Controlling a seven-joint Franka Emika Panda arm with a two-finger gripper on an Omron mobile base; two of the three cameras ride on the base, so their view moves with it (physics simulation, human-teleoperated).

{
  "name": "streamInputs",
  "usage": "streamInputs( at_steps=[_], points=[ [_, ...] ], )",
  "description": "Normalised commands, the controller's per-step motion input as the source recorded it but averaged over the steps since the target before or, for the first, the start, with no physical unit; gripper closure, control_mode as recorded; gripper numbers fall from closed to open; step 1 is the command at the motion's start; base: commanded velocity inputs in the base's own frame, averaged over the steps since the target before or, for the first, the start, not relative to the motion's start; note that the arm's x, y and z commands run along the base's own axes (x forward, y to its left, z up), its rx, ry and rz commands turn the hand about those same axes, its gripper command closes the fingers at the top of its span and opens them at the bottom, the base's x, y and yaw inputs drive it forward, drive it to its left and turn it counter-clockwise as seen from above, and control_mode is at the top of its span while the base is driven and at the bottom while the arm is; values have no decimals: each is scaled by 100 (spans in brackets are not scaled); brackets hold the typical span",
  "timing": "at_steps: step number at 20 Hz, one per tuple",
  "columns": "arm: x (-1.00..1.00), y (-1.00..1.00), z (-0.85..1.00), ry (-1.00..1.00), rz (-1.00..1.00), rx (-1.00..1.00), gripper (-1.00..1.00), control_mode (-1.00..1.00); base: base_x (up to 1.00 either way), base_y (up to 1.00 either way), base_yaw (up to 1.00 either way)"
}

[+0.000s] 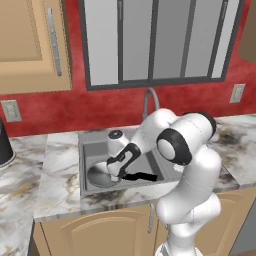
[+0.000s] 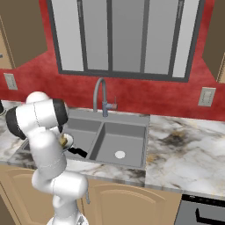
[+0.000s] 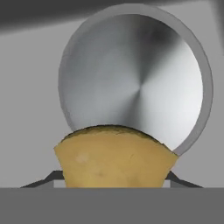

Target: Pick the pan and sponge and place them into the sink. Then turn on the water.

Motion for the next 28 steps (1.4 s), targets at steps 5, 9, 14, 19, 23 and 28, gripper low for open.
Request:
streamInputs(
  at_steps=[5, 9, 14, 19, 23, 28],
  points=[
    [59, 13, -13, 15, 0, -1, 100, -100, 0, 0, 0],
    [49, 11, -23, 12, 0, -1, 100, -100, 0, 0, 0],
    [13, 16, -51, 2, 0, -5, 100, -100, 0, 0, 0],
    [0, 10, -58, 0, 0, -4, 100, -100, 0, 0, 0],
    [0, 1, -42, 0, 0, -2, 100, -100, 0, 0, 0],
    [7, 0, -6, 0, 0, 0, 100, -100, 0, 0, 0]
  ],
)
